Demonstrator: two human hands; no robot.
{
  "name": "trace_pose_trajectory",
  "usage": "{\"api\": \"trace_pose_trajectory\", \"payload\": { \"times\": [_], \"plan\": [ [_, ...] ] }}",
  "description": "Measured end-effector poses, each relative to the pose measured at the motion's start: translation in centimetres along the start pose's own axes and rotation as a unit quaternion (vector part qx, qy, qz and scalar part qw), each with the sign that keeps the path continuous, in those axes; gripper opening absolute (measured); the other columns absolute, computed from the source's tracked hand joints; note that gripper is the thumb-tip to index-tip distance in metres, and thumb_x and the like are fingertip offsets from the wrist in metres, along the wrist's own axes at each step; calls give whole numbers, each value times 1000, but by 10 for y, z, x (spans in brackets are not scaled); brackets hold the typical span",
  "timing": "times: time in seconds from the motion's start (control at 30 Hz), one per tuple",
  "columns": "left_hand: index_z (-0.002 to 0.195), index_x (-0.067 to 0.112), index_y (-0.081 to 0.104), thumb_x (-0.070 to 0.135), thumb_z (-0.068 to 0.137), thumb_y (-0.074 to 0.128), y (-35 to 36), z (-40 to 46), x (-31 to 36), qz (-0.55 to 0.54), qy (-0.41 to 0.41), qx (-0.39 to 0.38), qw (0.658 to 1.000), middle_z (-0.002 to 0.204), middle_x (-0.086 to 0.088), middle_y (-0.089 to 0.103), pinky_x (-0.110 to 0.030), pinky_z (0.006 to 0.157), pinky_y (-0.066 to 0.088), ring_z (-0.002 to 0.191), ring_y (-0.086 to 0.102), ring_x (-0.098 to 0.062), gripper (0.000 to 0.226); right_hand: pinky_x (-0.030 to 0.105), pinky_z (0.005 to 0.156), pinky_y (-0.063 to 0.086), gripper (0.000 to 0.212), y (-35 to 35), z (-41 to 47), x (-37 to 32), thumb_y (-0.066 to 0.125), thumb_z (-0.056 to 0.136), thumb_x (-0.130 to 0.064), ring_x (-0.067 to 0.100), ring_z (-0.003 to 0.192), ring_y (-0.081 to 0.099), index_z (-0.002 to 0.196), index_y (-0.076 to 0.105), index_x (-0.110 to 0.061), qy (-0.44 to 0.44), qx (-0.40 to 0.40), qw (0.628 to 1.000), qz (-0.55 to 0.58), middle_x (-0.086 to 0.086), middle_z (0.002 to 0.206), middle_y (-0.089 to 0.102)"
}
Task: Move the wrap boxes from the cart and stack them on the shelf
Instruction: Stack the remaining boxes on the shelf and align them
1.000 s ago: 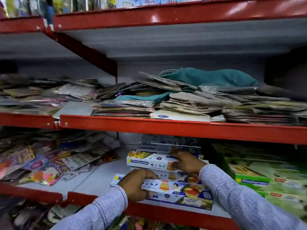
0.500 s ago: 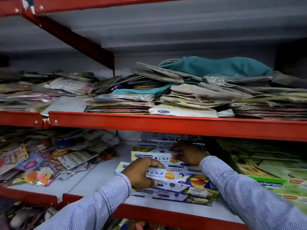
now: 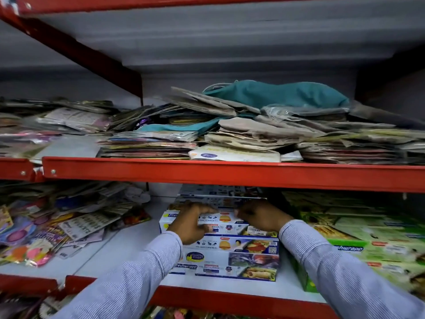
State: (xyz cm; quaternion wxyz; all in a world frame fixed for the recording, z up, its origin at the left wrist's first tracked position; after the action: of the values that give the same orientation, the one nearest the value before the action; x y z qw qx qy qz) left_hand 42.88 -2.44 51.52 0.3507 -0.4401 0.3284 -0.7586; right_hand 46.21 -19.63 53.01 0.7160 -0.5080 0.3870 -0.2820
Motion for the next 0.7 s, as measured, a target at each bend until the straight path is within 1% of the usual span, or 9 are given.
{"api": "trace_pose_trajectory", "payload": {
  "times": [0.1, 0.13, 0.2, 0.23, 0.33, 0.4, 0.53, 0.63, 0.7],
  "plan": [
    [120, 29, 69, 31, 87, 74, -6, -5, 4, 78, 35, 69, 994, 131, -2, 58, -38, 105, 39, 124, 49, -26, 34, 32, 90, 50, 48, 8, -9, -3, 41, 99, -52, 29, 110, 64, 125, 63, -19, -21, 41, 999, -18, 10, 123, 69],
    [121, 27, 68, 30, 88, 72, -6, -6, 5, 77, 42, 75, 993, 133, -2, 58, -37, 107, 39, 125, 49, -25, 34, 35, 90, 52, 48, 9, -12, -5, 39, 99, -53, 29, 109, 65, 124, 62, -20, -28, 61, 997, -24, 10, 121, 70],
    [127, 26, 64, 28, 91, 68, -2, -8, 7, 76, 54, 73, 993, 139, 1, 58, -35, 110, 38, 128, 51, -22, 36, 36, 83, 53, 43, 10, -17, -9, 36, 99, -52, 29, 101, 66, 116, 62, -21, -42, 98, 994, -35, 8, 112, 72],
    [130, 28, 62, 29, 93, 65, -1, -9, 7, 85, 61, 74, 992, 141, 3, 58, -38, 112, 38, 130, 51, -22, 37, 36, 81, 53, 42, 10, -19, -10, 36, 100, -51, 28, 101, 66, 117, 61, -21, -44, 116, 992, -38, 7, 112, 71],
    [135, 32, 56, 29, 96, 59, 3, -11, 2, 110, 73, 71, 989, 144, 7, 57, -46, 113, 38, 134, 49, -21, 40, 38, 86, 54, 43, 7, -25, -13, 36, 100, -51, 27, 107, 65, 124, 58, -24, -46, 171, 983, -54, 4, 122, 69],
    [137, 33, 54, 27, 97, 57, 6, -11, -2, 118, 82, 70, 987, 144, 7, 56, -46, 113, 38, 134, 49, -21, 41, 38, 86, 54, 44, 7, -28, -12, 34, 99, -53, 26, 106, 65, 123, 59, -25, -45, 191, 978, -66, 2, 122, 70],
    [138, 32, 53, 22, 98, 57, 5, -11, -1, 126, 105, 81, 983, 144, 6, 57, -44, 113, 38, 135, 49, -22, 42, 36, 81, 52, 42, 6, -33, -15, 30, 99, -54, 23, 100, 65, 117, 59, -30, -42, 228, 969, -79, -2, 114, 71],
    [142, 31, 49, 21, 98, 55, 8, -15, -1, 140, 105, 78, 981, 148, 4, 52, -50, 114, 35, 139, 43, -25, 45, 36, 89, 47, 40, 9, -36, -17, 30, 101, -50, 20, 105, 63, 120, 58, -28, -31, 260, 959, -111, -4, 116, 70],
    [145, 31, 43, 26, 99, 51, 10, -21, 1, 181, 114, 104, 971, 155, 3, 43, -58, 116, 28, 145, 32, -27, 46, 40, 101, 40, 44, 15, -39, -15, 28, 101, -46, 21, 119, 57, 130, 54, -26, -20, 284, 949, -137, -3, 129, 65]
  ]
}}
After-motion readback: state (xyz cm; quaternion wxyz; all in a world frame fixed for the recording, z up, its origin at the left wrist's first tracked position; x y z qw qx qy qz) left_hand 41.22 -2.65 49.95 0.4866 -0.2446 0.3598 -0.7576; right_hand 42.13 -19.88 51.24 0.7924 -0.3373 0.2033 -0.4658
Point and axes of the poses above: each hand's wrist, its own z-axis towards the middle knuckle, its own y-axis out of the palm, x = y × z, the point moved 9 cm from there along z, towards the middle knuckle
